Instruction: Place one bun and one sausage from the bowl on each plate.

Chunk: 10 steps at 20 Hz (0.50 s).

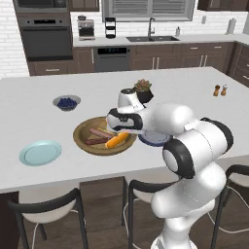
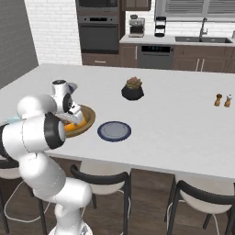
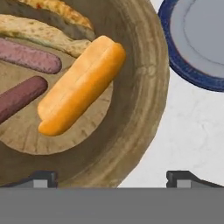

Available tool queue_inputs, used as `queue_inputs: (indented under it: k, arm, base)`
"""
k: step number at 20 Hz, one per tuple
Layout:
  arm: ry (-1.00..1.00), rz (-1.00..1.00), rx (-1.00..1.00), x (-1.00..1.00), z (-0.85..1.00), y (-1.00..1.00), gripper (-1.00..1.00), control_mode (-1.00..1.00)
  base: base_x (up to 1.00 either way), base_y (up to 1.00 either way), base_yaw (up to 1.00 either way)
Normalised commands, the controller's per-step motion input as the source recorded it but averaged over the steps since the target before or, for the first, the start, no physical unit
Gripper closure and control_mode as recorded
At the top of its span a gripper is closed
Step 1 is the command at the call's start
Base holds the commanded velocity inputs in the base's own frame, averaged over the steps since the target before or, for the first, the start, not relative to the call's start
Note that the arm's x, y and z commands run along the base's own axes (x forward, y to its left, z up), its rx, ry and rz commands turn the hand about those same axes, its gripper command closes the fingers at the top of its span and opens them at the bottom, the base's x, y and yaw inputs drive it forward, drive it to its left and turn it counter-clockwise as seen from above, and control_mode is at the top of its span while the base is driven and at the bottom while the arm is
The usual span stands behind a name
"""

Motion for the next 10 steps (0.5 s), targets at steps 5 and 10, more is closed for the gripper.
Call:
queue_inputs:
  k: [5, 10]
  arm:
    - [0.09, -0.06, 0.00, 0.61, -0.43, 0.00, -1.00, -1.00]
    - [0.05, -0.05, 0.00, 0.48, -0.23, 0.01, -1.00, -1.00]
  base:
    - [0.00, 0.00, 0.00]
    - [0.00, 0.00, 0.00]
